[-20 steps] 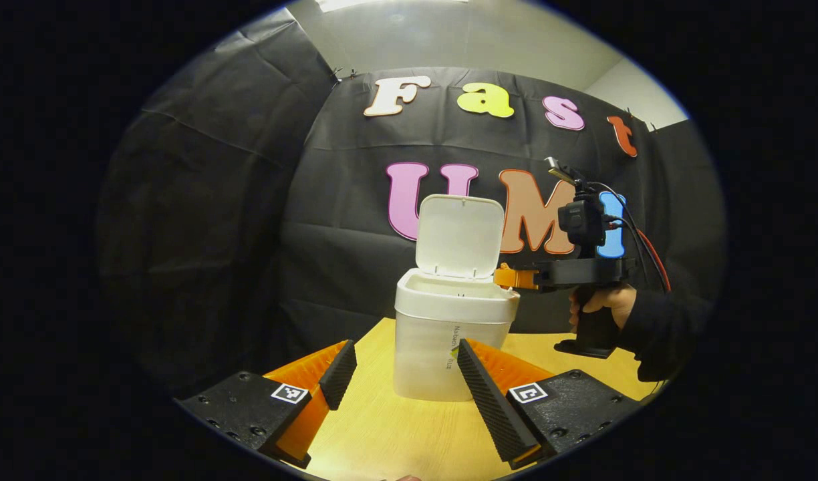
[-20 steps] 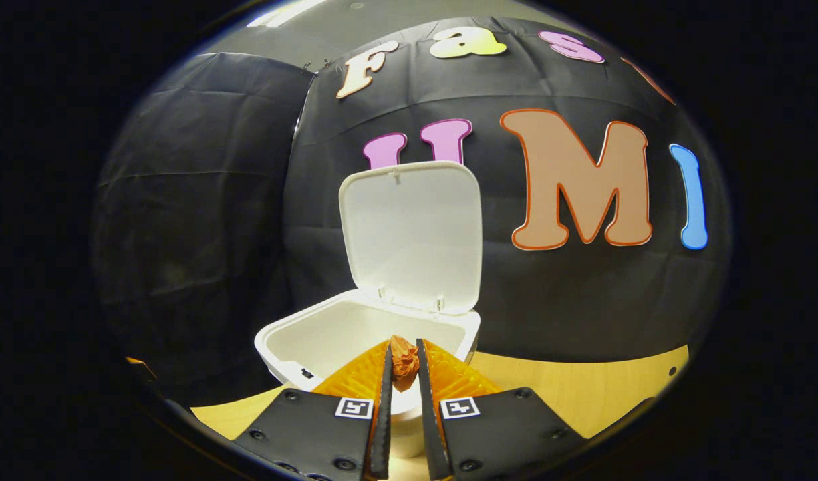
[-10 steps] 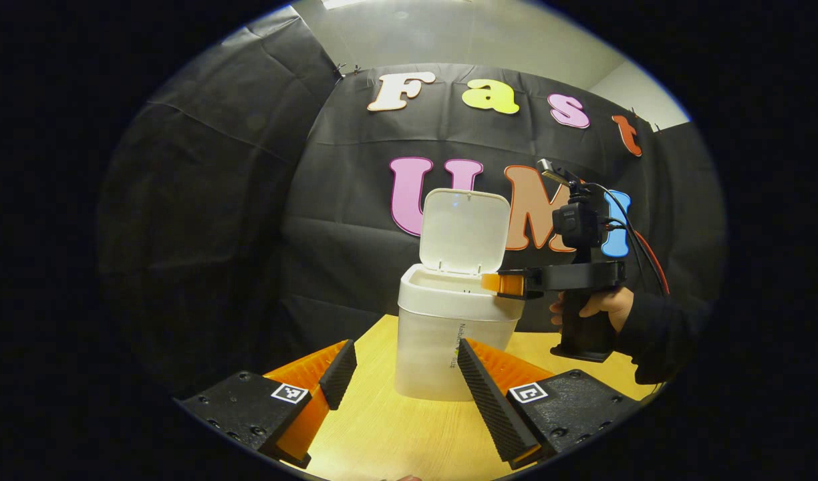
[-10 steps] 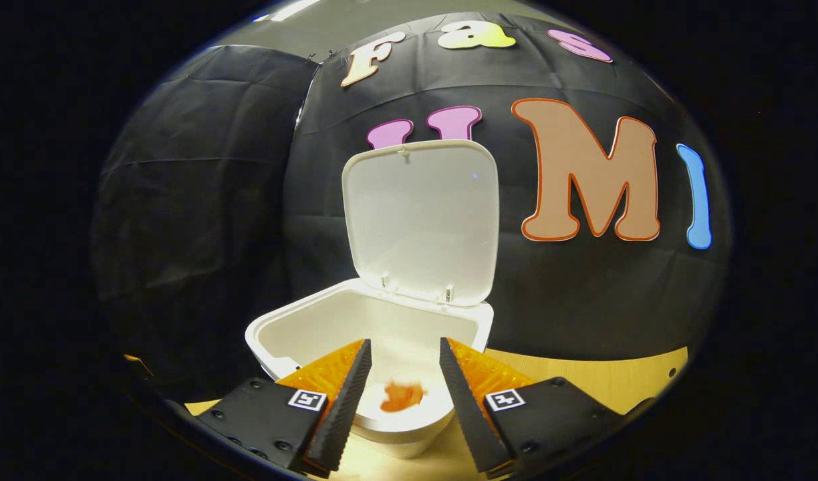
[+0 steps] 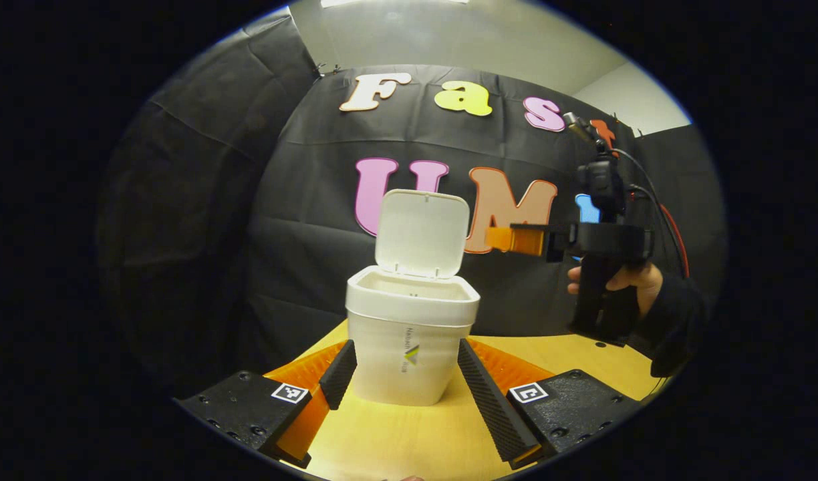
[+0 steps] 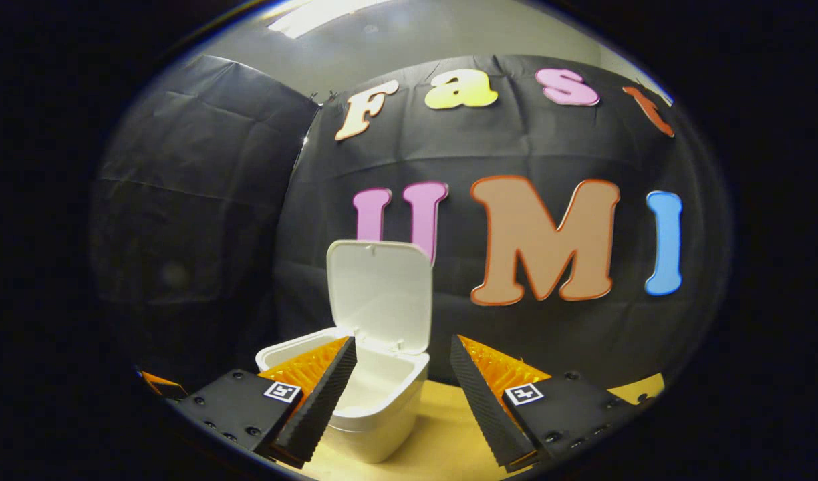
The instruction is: Press the lid of the desktop garbage bin to open it, pick up the crumpled paper on the desktop and throw it into the bin, then pick up the pop can on the desktop and drop it into the bin, and finally close the garbage bin lid.
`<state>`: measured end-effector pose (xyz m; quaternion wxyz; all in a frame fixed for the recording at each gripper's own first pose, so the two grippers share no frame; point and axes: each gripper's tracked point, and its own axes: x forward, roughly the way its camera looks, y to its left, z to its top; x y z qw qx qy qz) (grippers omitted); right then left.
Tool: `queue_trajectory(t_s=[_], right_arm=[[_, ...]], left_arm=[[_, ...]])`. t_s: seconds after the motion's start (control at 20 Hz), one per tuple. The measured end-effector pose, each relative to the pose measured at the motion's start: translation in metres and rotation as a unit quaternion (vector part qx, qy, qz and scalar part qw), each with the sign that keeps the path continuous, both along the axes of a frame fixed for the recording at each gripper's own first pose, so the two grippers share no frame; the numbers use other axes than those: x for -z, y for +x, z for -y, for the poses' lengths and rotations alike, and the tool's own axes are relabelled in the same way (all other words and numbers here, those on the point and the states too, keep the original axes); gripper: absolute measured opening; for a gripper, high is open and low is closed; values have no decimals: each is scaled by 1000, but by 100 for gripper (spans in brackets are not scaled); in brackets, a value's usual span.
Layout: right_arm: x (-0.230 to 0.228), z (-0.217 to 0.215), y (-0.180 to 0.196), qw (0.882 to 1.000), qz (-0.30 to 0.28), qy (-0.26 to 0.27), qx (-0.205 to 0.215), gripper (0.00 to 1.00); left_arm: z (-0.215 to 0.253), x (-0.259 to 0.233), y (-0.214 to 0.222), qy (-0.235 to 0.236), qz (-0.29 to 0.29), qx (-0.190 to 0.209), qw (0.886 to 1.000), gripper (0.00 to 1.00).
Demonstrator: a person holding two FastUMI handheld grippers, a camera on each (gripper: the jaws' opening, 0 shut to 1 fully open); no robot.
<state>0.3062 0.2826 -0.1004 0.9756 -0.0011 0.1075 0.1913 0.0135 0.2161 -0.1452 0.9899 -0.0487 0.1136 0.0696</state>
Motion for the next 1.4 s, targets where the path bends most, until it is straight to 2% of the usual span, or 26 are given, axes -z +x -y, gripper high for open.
queue_trajectory(t_s=[0.05,0.1,0.15,0.25,0.5,0.55,0.6,0.7,0.75,0.9,1.0,1.4], right_arm=[[-11,21,-5,1000,13,3,15,100],[-22,44,-12,999,22,6,33,95],[-31,68,-17,998,29,8,51,100],[-45,118,-31,995,40,11,89,100],[-63,246,-77,980,61,-2,189,96],[-64,267,-87,977,63,-3,206,100],[-64,288,-97,973,62,-5,222,96],[-63,322,-117,967,59,-5,247,96],[-62,336,-125,965,56,-6,256,92],[-57,369,-146,960,50,-15,276,100],[-53,387,-157,956,46,-19,288,96],[-18,434,-188,945,14,-47,323,96]], left_arm=[[11,0,5,-3,2,11,1000,93],[23,1,8,-4,3,22,1000,93],[35,3,11,-6,4,33,999,93],[60,4,18,-6,6,56,998,93],[117,15,34,-7,6,106,994,93],[127,19,36,-10,4,113,994,93],[138,24,38,-13,2,118,993,93],[159,35,41,-14,-4,128,992,93],[168,43,41,-15,-9,132,991,93],[192,66,42,-15,-22,141,990,93],[206,87,42,-15,-37,143,989,93],[237,164,45,-10,-75,138,988,93]])
